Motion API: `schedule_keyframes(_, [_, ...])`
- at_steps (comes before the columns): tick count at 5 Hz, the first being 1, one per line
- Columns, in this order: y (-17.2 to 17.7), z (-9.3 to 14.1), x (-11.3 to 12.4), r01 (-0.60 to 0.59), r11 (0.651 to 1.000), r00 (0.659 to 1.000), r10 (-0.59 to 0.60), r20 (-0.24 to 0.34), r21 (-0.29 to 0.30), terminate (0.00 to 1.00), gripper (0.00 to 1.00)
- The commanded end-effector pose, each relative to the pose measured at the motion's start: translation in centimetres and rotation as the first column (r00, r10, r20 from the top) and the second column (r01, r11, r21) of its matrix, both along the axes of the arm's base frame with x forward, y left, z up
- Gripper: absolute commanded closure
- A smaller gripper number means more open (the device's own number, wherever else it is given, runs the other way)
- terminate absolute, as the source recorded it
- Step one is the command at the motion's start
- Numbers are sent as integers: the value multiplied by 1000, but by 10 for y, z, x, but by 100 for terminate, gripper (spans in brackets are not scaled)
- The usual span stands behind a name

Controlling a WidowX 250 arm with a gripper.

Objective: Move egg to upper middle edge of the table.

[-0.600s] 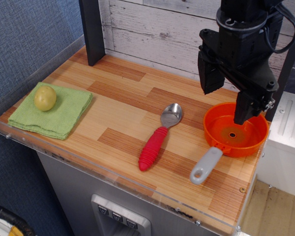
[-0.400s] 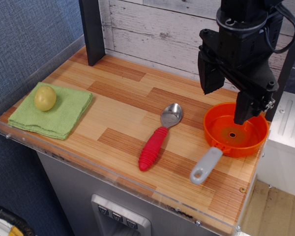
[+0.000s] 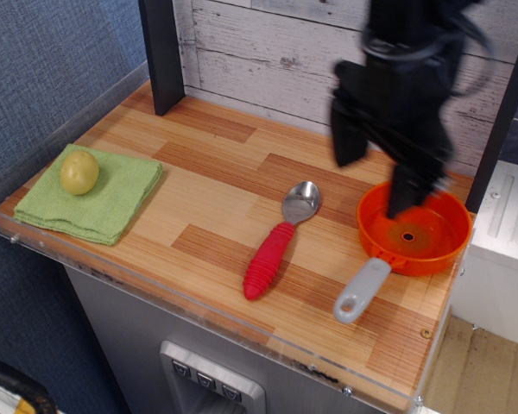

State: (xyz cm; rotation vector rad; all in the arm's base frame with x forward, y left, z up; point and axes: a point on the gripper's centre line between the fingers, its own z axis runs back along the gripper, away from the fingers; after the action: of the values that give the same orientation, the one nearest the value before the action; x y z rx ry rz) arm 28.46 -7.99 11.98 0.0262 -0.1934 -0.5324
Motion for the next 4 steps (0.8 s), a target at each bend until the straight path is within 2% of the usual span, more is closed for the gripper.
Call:
schedule_keyframes(1, [77,0,-1,-172,984,985,172,5,51,0,0])
schedule_keyframes(2, [125,-8,-4,-297,953,953,300,-35,67,0,0])
schedule_keyframes(3, [157,-9,-7,-317,941,947,322,-24,118,0,0])
schedule_keyframes(4, [190,-16,-15,-392,906,913,405,-53,161,0,0])
